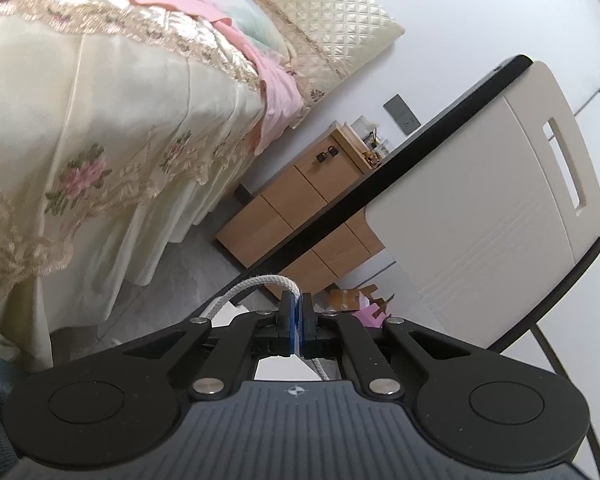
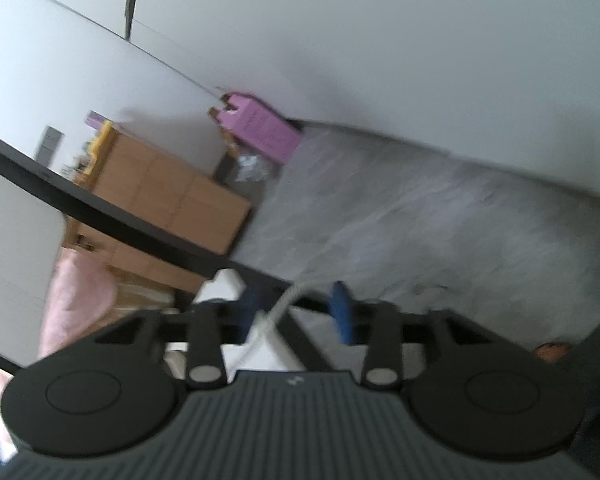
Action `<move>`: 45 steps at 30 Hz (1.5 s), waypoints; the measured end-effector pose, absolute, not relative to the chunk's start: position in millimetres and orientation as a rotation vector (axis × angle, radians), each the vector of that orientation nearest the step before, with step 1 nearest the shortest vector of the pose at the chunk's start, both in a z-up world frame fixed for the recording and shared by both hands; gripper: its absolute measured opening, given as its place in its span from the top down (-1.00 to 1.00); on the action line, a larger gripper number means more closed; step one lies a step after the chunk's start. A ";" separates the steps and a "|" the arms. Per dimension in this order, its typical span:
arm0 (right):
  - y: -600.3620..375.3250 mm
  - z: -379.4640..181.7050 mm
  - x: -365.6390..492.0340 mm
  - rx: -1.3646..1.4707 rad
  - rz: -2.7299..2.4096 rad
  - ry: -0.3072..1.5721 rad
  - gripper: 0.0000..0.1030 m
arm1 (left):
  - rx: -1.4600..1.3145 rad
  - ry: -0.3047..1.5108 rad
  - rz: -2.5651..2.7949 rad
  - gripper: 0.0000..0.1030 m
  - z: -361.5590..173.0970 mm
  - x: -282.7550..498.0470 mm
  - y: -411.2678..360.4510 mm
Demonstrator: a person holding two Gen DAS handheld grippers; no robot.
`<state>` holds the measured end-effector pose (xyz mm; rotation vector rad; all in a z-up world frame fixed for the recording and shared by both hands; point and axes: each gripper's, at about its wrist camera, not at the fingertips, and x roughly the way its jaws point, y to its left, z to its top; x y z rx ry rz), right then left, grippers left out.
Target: Lace up shoes with both hands
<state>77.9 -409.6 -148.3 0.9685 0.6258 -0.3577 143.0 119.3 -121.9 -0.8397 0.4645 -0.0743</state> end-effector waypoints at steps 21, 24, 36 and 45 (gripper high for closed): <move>-206.4 -114.1 90.8 0.241 0.205 0.749 0.52 | -0.920 0.503 -0.158 0.96 -133.3 141.6 122.4; -201.6 -106.5 89.0 0.149 0.182 0.717 0.79 | -0.985 0.506 -0.162 0.96 -138.6 141.4 128.2; -207.2 -78.8 69.3 0.066 0.249 0.611 0.22 | -1.134 0.509 -0.289 0.96 -144.8 153.0 132.3; -105.7 -37.2 106.6 -0.280 0.544 0.560 0.29 | -1.165 0.518 -0.380 0.96 -145.3 154.6 126.9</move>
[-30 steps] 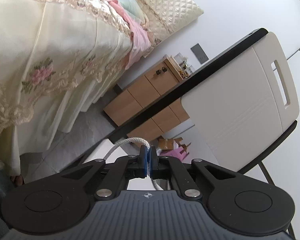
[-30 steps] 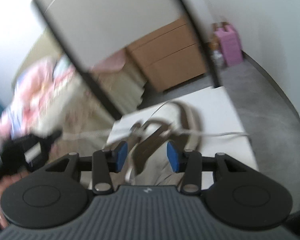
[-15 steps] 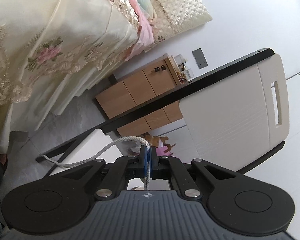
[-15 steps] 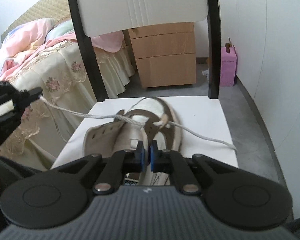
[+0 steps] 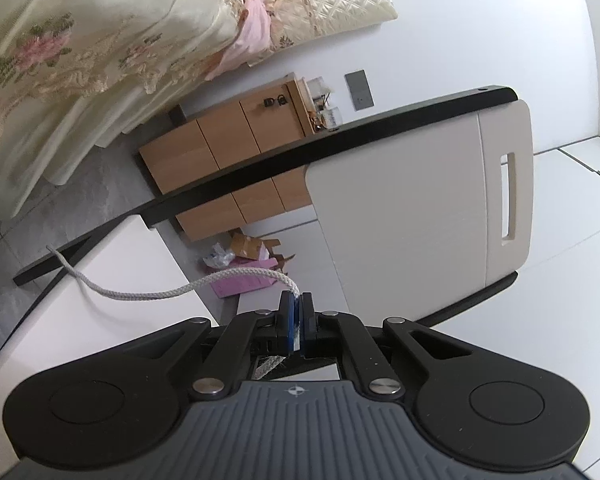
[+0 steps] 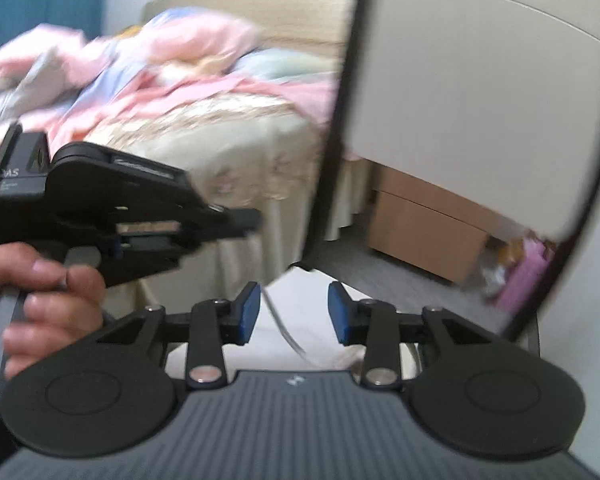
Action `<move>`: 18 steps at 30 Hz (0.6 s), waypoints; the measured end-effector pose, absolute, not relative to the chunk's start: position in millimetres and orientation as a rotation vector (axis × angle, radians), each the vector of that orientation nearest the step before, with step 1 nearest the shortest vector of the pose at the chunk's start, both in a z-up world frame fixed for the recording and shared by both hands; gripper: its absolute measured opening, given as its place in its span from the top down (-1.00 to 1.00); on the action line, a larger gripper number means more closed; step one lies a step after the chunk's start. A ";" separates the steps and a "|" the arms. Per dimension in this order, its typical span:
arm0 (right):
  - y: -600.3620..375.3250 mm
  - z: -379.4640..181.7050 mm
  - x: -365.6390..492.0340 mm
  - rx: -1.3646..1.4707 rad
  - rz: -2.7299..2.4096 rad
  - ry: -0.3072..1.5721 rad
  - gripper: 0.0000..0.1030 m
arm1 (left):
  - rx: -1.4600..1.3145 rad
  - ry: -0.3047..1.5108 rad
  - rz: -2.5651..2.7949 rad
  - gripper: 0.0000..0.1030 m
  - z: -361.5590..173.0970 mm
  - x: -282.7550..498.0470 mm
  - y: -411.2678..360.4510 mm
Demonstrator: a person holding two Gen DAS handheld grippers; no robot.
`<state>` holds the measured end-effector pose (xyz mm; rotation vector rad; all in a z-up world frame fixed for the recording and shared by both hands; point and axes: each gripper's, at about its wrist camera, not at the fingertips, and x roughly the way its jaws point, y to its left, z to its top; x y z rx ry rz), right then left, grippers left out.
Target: Lace up shoes with both hands
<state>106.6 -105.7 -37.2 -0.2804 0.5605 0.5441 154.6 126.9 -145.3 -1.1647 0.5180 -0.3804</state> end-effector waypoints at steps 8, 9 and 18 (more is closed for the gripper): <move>-62.8 -41.3 133.6 -0.414 0.593 0.587 0.95 | -1.183 0.527 -0.377 0.96 -147.6 151.6 133.2; -62.5 -40.6 131.1 -0.430 0.595 0.574 0.95 | -1.194 0.529 -0.380 0.96 -148.4 152.0 134.2; -77.8 -26.5 110.9 -0.446 0.596 0.553 0.95 | -1.419 0.605 -0.485 0.16 -175.4 166.1 130.3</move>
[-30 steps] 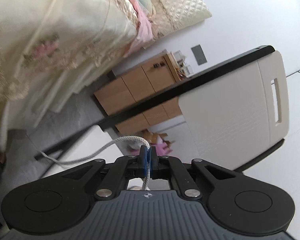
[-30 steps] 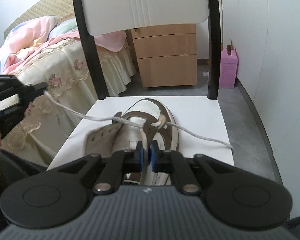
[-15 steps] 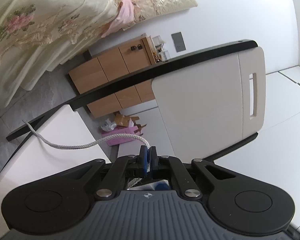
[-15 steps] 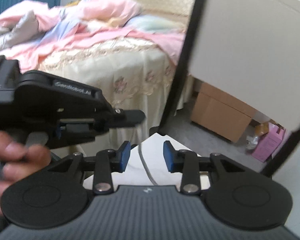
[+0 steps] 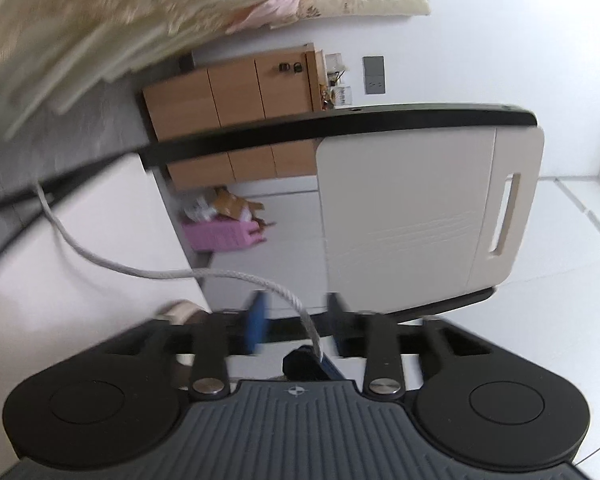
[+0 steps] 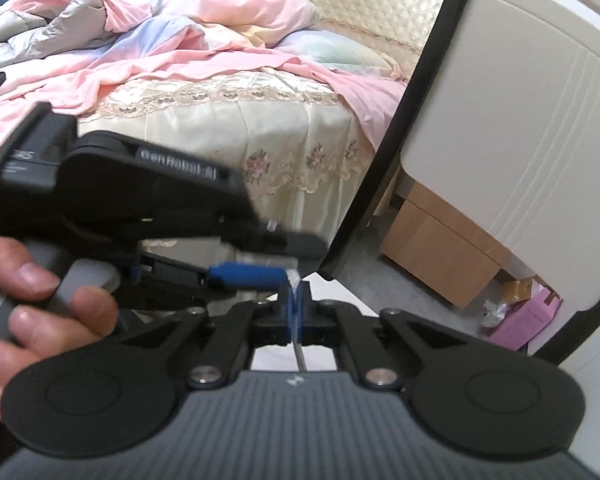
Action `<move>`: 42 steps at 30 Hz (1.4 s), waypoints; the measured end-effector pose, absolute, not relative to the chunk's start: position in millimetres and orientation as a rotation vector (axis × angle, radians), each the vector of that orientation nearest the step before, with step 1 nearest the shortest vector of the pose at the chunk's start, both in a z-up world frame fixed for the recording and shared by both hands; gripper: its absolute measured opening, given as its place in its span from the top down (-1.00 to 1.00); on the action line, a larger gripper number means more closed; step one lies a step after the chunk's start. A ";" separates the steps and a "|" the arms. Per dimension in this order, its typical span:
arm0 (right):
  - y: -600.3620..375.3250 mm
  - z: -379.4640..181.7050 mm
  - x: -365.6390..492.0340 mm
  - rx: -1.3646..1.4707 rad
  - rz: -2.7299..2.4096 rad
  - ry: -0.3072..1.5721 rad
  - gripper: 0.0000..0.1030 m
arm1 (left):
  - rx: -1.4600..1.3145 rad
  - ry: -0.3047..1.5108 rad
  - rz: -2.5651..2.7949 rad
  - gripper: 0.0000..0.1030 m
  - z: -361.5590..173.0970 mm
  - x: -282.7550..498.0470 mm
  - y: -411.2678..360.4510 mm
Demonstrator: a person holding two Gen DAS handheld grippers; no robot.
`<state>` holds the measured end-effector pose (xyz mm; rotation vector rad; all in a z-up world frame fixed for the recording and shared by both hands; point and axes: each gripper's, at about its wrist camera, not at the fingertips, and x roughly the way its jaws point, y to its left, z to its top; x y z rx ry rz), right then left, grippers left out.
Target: Lace up shoes with both hands
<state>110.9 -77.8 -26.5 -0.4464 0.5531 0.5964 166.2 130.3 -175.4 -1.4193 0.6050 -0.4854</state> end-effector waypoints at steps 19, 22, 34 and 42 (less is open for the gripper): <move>-131.4 -17.7 74.2 -0.530 0.592 0.548 0.95 | -1.470 0.517 -0.465 0.95 -178.7 168.5 134.4; -145.3 -25.9 73.2 -0.531 0.579 0.582 0.96 | -1.486 0.474 -0.453 0.94 -175.8 166.2 141.3; -189.2 -45.4 74.3 -0.482 0.509 0.681 0.83 | -1.312 0.388 -0.414 0.95 -144.6 159.5 153.6; -218.6 -23.6 76.3 -0.255 0.548 0.711 0.22 | -0.963 0.437 -0.462 0.94 -115.3 154.9 115.1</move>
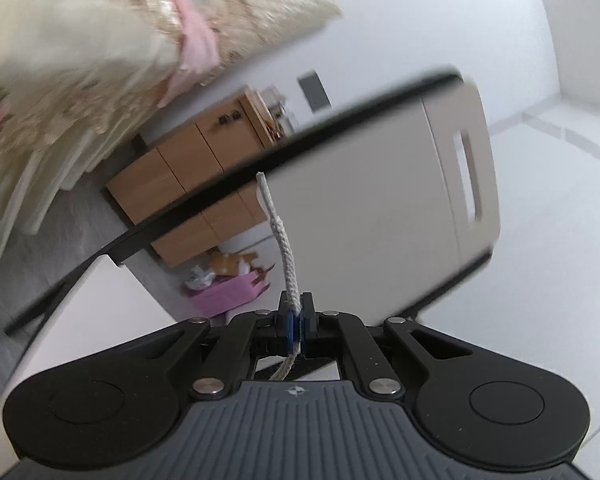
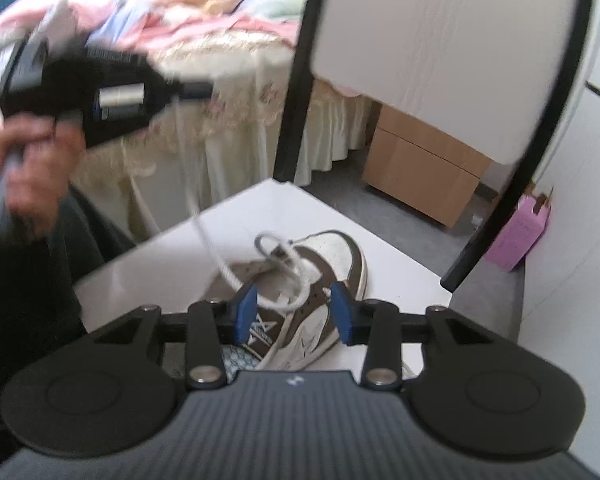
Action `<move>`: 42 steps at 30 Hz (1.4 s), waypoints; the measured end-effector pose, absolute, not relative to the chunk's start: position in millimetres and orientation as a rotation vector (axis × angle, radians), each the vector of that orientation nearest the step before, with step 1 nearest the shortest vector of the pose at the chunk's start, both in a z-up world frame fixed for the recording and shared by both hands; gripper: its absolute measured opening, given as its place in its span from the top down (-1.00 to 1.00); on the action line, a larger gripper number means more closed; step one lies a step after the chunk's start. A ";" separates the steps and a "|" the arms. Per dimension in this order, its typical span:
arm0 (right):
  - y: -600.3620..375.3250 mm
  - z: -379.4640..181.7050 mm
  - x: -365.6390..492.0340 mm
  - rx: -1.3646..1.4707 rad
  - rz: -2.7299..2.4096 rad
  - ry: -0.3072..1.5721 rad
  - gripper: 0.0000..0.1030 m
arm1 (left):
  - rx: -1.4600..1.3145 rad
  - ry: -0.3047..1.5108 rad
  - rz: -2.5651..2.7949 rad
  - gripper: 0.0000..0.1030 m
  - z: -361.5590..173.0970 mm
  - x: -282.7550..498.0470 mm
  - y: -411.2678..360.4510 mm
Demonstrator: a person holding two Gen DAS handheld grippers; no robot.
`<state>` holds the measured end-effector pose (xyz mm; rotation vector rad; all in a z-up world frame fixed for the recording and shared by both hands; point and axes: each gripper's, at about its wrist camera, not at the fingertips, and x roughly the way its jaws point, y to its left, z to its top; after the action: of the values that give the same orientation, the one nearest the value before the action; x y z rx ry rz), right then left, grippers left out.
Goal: Lace up shoes with both hands
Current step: 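Raise the lace end with the right gripper while the left gripper releases its strand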
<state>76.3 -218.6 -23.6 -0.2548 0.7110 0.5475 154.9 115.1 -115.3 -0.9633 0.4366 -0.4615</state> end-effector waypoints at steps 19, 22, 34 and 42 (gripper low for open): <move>-171.9 5.5 109.8 -0.038 0.732 0.691 0.66 | -0.297 0.480 -0.633 0.94 -108.5 123.6 6.0; -177.0 1.4 113.2 -0.013 0.728 0.687 0.68 | -0.282 0.486 -0.643 0.94 -110.3 124.3 3.7; -195.2 -1.5 116.7 0.072 0.667 0.675 0.94 | -0.251 0.489 -0.659 0.94 -110.0 118.4 -2.6; -237.3 15.6 122.6 0.116 0.489 0.614 0.94 | -0.233 0.486 -0.659 0.48 -108.0 115.9 -6.2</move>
<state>122.6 -237.3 15.6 0.1161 0.6137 0.4894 115.9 -6.2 -108.0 -0.2333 0.4860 -0.6592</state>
